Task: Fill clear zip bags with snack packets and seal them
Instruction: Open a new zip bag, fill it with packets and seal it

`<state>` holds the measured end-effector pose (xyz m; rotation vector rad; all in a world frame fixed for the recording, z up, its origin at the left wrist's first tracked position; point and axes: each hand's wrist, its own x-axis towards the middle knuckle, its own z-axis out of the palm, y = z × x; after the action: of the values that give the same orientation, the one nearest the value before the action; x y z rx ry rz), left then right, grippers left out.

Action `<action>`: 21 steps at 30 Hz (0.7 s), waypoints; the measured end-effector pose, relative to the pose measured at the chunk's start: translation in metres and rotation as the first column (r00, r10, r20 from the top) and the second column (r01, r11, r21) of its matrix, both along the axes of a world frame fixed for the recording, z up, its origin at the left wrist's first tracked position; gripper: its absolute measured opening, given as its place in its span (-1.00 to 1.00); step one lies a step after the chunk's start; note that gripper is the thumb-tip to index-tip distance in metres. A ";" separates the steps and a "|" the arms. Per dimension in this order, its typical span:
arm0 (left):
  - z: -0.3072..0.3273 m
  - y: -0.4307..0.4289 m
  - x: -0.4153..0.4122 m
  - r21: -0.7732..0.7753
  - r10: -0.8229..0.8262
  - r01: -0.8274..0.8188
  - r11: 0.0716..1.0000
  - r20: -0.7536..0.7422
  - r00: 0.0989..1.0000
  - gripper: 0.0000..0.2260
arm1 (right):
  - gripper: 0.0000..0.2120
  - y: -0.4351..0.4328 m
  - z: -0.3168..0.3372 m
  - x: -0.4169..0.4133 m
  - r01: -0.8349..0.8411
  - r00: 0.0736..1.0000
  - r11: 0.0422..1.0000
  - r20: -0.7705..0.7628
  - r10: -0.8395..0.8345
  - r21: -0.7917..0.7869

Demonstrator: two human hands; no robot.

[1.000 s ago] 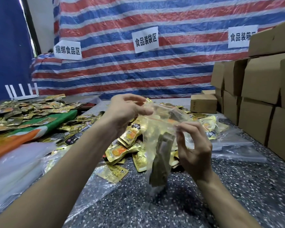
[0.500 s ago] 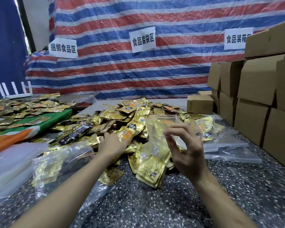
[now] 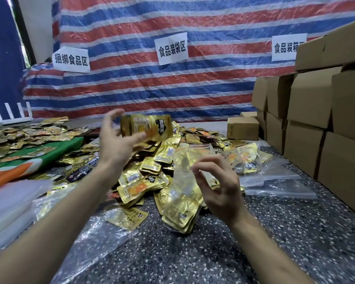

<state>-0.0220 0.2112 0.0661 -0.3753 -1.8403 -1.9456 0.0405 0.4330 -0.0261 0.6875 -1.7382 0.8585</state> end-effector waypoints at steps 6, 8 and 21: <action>0.049 0.022 0.051 0.046 -0.188 0.186 0.981 0.027 0.982 -0.72 | -0.88 -0.006 0.000 0.003 -0.032 0.999 0.998 -0.024 0.031 -0.051; 0.049 0.035 0.061 -0.107 -0.129 0.130 0.986 0.017 0.992 -0.84 | -0.92 -0.005 0.000 0.003 -0.004 0.999 0.998 -0.044 0.001 -0.068; 0.046 0.054 0.058 -0.496 -0.155 0.333 0.802 0.365 0.918 -0.78 | -0.89 -0.002 0.002 0.004 -0.009 0.999 0.998 -0.048 0.006 -0.065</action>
<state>0.0356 0.2648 0.1116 -0.5331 -2.6883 -1.6556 0.0449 0.4314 -0.0237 0.6665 -1.6592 0.8928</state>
